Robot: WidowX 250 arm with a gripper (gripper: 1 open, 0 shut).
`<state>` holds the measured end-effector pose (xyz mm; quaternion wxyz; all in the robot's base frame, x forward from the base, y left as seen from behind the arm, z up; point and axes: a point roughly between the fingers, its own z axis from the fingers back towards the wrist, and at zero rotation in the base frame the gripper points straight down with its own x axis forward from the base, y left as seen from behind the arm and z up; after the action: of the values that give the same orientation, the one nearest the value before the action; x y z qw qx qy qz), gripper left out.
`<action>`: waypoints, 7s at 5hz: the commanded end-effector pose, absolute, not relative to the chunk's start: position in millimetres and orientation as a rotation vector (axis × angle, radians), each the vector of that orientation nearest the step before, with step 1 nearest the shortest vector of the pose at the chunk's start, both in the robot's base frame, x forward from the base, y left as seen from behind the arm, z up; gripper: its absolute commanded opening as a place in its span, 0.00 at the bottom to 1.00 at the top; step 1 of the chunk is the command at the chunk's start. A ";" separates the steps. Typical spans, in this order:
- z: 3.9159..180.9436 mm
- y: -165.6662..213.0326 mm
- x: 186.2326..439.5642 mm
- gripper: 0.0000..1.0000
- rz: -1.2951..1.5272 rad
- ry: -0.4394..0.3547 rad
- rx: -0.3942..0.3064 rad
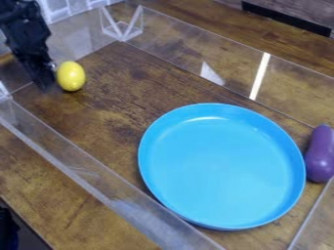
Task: Put the lemon on the blue tray
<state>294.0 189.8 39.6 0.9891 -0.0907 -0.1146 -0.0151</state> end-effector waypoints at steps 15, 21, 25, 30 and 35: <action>113.8 119.8 331.7 0.00 -0.040 -0.301 -0.129; 90.0 -114.2 290.4 0.00 -0.416 -0.152 -0.207; 88.3 -68.4 330.1 0.00 -0.248 -0.111 -0.160; 31.0 -75.5 346.9 1.00 -0.200 -0.087 -0.118; 53.7 -62.4 351.2 1.00 -0.243 -0.096 -0.082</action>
<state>345.6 -59.4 28.2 0.9921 -0.0410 -0.0120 -0.1180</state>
